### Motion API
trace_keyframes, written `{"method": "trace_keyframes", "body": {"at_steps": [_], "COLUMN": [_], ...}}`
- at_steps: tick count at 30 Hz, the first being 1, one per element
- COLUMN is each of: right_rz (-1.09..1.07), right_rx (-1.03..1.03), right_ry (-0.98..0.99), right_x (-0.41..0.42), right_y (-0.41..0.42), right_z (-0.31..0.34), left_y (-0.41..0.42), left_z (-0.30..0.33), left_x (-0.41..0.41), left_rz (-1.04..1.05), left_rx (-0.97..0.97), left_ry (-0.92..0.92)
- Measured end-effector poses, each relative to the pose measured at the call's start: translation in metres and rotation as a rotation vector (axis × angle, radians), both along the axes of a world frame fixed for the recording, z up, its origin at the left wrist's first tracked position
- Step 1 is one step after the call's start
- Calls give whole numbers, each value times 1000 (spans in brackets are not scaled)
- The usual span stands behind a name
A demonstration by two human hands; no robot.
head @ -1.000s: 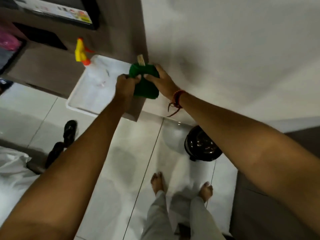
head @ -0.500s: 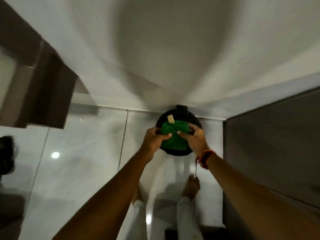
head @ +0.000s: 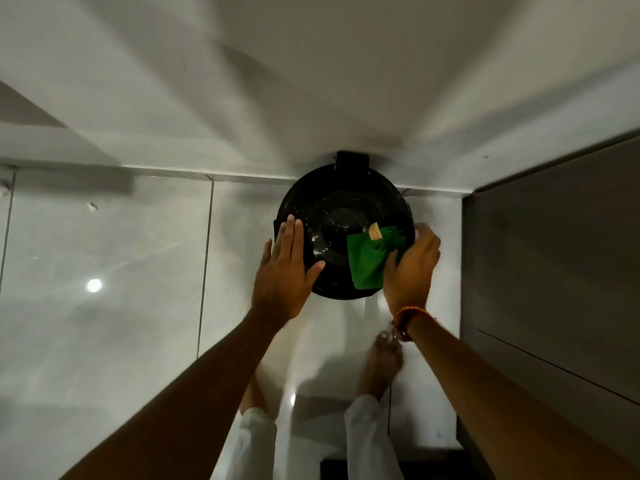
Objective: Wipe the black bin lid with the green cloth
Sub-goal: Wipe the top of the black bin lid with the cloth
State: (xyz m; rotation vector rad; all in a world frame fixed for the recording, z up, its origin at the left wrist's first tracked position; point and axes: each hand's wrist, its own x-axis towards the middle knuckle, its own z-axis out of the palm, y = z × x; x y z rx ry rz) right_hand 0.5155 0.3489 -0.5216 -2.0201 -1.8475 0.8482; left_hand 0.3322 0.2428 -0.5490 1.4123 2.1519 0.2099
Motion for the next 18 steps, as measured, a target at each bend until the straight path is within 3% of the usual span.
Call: {"method": "trace_keyframes", "body": {"at_steps": [2, 6, 13, 18], "right_rz": [55, 10, 314, 388], "right_rx": [140, 3, 37, 123], "right_ry": [-130, 3, -349, -413], "right_x": [-5, -17, -28, -14], "right_y": [-6, -33, -43, -1], "right_z": [-8, -18, -35, -49], "left_y": [2, 1, -3, -4], "left_z": [-14, -30, -44, -56], "left_x": [4, 14, 18, 29], "left_rz": [-13, 46, 48, 85], "left_rx": [-5, 26, 27, 42], "left_ry": [18, -21, 111, 99]}}
